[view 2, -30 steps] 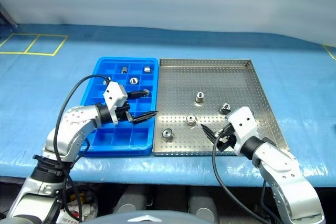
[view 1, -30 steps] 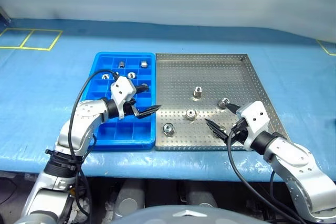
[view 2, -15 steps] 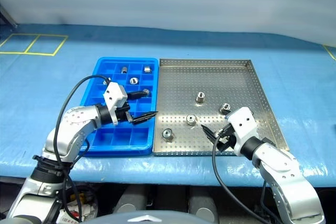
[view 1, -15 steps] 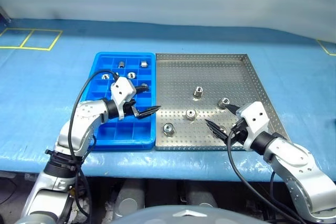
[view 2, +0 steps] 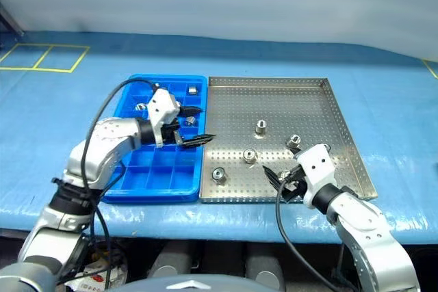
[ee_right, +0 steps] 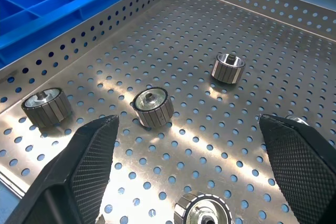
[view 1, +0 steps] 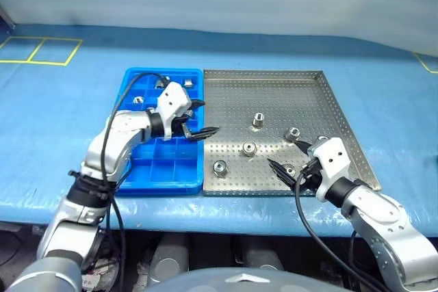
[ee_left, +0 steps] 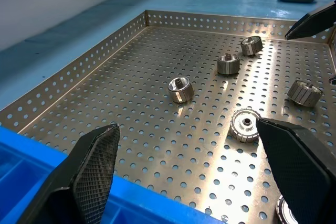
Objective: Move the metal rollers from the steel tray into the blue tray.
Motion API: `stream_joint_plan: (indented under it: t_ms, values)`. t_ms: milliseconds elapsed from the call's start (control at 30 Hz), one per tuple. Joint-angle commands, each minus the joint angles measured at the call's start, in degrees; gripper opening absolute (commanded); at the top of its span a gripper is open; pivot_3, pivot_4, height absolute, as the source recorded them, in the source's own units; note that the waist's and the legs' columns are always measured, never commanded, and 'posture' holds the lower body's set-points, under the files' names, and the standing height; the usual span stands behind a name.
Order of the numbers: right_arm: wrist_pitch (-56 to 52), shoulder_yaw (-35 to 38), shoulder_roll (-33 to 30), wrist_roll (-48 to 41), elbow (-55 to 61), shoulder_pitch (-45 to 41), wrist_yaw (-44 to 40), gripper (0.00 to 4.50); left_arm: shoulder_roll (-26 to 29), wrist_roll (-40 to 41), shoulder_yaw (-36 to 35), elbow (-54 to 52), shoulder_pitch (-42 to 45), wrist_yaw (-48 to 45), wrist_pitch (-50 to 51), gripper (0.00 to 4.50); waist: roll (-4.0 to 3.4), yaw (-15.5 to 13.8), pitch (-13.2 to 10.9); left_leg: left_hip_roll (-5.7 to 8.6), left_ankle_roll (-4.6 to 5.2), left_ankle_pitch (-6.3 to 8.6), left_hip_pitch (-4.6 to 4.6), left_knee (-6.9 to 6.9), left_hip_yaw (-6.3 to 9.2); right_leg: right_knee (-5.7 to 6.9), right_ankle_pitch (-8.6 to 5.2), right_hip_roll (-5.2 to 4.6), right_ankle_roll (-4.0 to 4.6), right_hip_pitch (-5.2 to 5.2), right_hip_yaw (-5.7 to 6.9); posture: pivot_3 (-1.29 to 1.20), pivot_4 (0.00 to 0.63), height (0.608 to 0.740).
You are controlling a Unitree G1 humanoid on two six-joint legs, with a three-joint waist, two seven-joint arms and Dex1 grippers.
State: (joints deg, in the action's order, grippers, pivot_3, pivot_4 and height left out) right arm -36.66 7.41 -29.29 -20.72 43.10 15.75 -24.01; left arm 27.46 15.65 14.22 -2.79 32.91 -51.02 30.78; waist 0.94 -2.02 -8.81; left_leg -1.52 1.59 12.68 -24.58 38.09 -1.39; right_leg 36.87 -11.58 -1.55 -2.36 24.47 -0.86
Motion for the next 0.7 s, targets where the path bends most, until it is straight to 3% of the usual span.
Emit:
stream_joint_plan:
  t_ms: [33,267,700]
  values:
    - [1.6,0.9,1.1,0.1,3.0,1.8,1.2,4.48,-1.9,-2.3,4.6,2.8,4.7,-2.6,0.5,4.50,0.00,0.1,0.0,0.01,0.00,0.00,-0.01,-0.01,-0.01,0.00,0.00,0.00,0.00,0.01,-0.01,0.02,0.150,0.740]
    - [2.3,-0.7,3.2,2.0,6.0,5.6,3.8,4.48,-8.7,-7.8,13.0,14.6,11.8,-7.0,-4.5,4.50,-0.02,1.3,0.0,0.01,0.00,0.00,-0.01,0.07,-0.14,0.03,0.00,0.03,0.00,0.02,-0.05,-0.05,0.150,0.740]
    - [3.2,-3.6,6.0,5.4,9.8,10.3,7.5,4.48,-18.1,-18.8,17.7,35.4,18.6,-6.4,-13.8,4.50,-0.01,4.2,0.0,-0.01,0.02,0.01,0.01,0.07,-0.08,0.05,0.02,0.05,-0.03,0.05,-0.16,-0.14,0.150,0.740]
